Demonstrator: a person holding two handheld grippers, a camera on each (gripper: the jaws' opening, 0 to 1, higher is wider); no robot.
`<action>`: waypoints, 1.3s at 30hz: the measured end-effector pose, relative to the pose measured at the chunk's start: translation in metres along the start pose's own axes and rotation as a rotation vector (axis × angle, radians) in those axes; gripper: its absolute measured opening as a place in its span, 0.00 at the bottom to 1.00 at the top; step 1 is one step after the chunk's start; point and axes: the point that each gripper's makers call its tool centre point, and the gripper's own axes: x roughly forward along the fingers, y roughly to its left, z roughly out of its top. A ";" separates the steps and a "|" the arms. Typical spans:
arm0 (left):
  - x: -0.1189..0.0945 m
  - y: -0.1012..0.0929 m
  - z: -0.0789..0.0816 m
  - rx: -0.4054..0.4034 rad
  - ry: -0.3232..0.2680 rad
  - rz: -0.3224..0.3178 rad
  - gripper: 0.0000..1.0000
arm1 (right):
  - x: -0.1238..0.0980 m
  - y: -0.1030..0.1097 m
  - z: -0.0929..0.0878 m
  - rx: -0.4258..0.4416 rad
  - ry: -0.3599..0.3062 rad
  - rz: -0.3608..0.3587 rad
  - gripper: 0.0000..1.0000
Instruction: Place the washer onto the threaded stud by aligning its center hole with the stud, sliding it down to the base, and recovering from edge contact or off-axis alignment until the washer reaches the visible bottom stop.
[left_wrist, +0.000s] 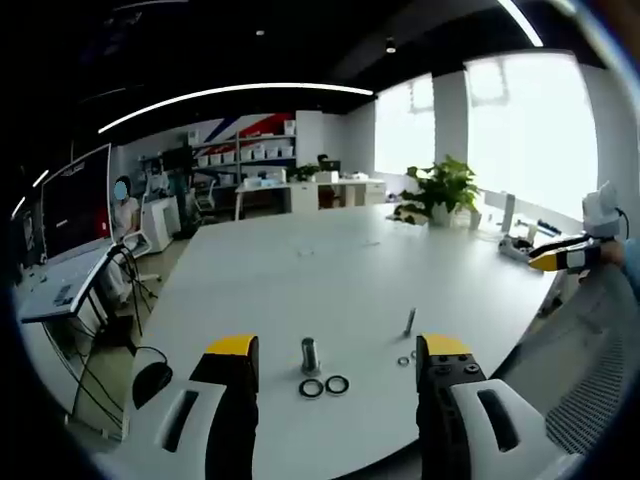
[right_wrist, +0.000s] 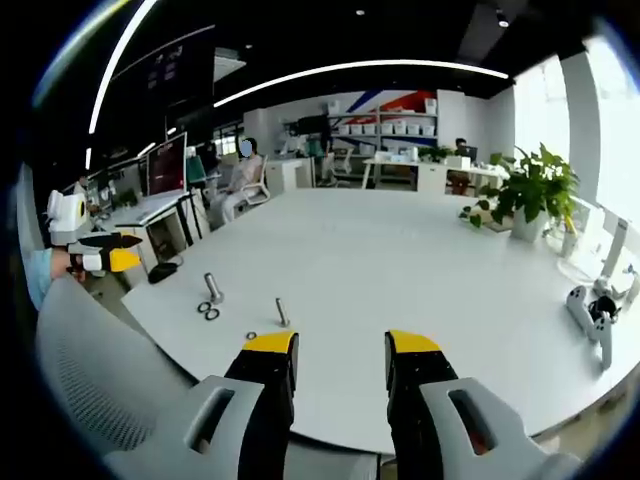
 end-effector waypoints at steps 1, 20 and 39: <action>0.000 0.000 0.000 0.000 0.000 -0.001 0.62 | 0.000 0.000 0.000 0.000 0.000 0.000 0.36; 0.001 -0.001 -0.001 0.005 0.006 -0.006 0.62 | 0.000 0.000 0.000 0.001 -0.003 -0.002 0.36; 0.001 -0.001 -0.001 0.006 0.008 -0.003 0.62 | 0.000 0.000 0.000 0.004 -0.006 0.002 0.36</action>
